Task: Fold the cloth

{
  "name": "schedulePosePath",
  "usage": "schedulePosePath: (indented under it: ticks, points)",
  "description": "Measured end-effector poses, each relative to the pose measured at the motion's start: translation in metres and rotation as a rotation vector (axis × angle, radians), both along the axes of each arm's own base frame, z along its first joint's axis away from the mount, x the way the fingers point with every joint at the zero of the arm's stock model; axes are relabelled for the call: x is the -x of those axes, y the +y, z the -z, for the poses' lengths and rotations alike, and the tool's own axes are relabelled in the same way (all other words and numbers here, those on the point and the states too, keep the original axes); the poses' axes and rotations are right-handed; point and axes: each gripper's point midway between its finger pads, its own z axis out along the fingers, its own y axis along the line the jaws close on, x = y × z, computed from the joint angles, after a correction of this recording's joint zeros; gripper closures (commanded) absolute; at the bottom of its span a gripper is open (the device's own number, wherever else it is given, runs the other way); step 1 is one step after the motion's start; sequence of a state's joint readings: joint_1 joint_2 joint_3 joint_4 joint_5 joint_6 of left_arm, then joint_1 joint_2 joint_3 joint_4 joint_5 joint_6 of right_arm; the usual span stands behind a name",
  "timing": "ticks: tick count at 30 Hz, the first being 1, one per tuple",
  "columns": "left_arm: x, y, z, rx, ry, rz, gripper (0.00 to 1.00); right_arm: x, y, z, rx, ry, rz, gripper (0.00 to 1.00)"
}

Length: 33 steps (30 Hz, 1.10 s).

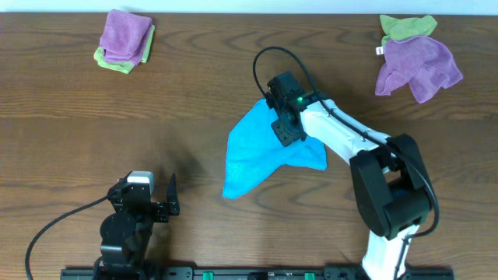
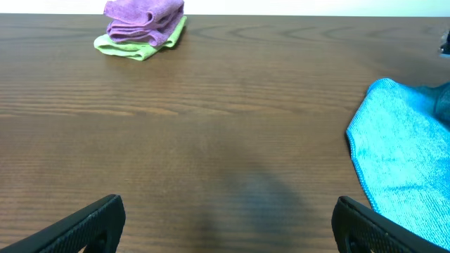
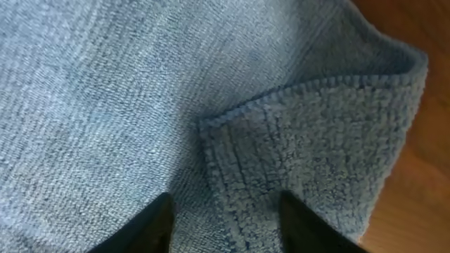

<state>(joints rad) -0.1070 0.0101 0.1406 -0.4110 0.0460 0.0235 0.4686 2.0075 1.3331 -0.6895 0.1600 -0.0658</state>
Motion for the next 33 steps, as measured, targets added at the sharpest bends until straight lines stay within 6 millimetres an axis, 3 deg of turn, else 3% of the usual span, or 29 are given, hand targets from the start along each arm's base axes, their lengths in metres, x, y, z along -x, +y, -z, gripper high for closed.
schedulePosePath:
  ticks: [5, 11, 15, 17, 23, 27, 33]
  points:
    - [0.000, 0.000, 0.000, 0.000, 0.000, 0.000, 0.05, -0.008, -0.004, -0.002, 0.023, -0.037, 0.007, 0.67]
    - [0.000, 0.000, 0.000, 0.000, 0.000, 0.000, 0.05, -0.014, -0.010, -0.004, 0.035, -0.060, 0.022, 0.88]
    - [0.000, 0.000, 0.000, 0.000, 0.000, 0.000, 0.05, -0.018, -0.018, -0.004, 0.037, -0.063, 0.044, 0.84]
    - [0.000, 0.000, 0.000, 0.000, 0.000, 0.000, 0.05, -0.020, -0.023, -0.004, 0.040, -0.064, 0.051, 0.73]
    - [0.000, 0.000, 0.000, 0.000, 0.000, 0.000, 0.05, -0.026, -0.033, -0.005, 0.039, -0.075, 0.072, 0.79]
    - [0.000, 0.000, 0.000, 0.000, 0.000, 0.000, 0.05, -0.033, -0.054, -0.005, 0.041, -0.075, 0.124, 0.79]
    - [0.000, 0.000, 0.000, 0.000, 0.000, 0.000, 0.05, -0.043, -0.103, -0.005, 0.045, -0.074, 0.245, 0.78]
